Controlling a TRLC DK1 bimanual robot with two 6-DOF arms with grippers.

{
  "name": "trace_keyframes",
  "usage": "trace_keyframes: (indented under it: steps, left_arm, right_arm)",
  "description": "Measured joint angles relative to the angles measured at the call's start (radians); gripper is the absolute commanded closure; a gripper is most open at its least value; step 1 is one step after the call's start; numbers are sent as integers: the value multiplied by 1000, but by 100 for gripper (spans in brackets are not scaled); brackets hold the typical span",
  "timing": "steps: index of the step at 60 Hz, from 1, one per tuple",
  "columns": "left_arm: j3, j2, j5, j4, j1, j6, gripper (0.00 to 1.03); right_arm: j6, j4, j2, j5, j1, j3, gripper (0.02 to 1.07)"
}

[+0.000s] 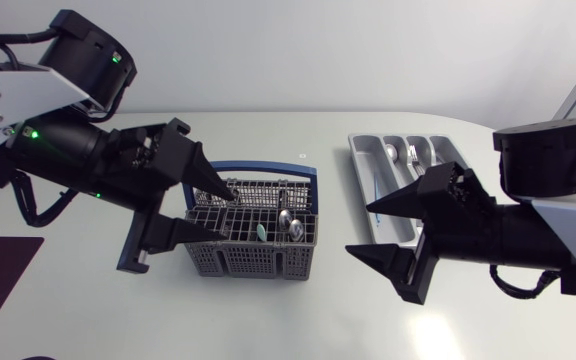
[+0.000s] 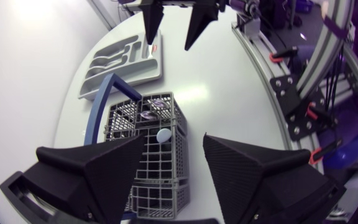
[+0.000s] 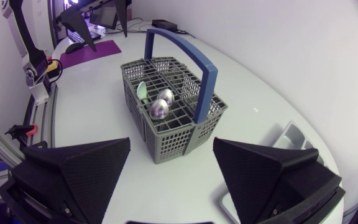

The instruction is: Unload the cutlery basket into the drawer organizer.

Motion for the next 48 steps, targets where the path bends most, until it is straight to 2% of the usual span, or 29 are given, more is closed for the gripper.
trace_keyframes:
  steps: [9,21,26,43,48]
  left_arm:
    - [-10,1,-179,12,-75,173,35]
    - [6,54,-320,12,-153,314,35]
    - [20,92,-358,12,-179,351,35]
    - [150,237,-407,-18,-214,449,35]
    - [180,275,-427,-19,-221,475,38]
  right_arm:
    - [-10,0,20,0,0,-7,11]
    - [-21,8,56,0,0,-7,11]
    - [-24,14,64,0,-4,-7,11]
    - [-48,16,83,-21,-50,-7,9]
    - [-54,17,90,-28,-63,-7,9]
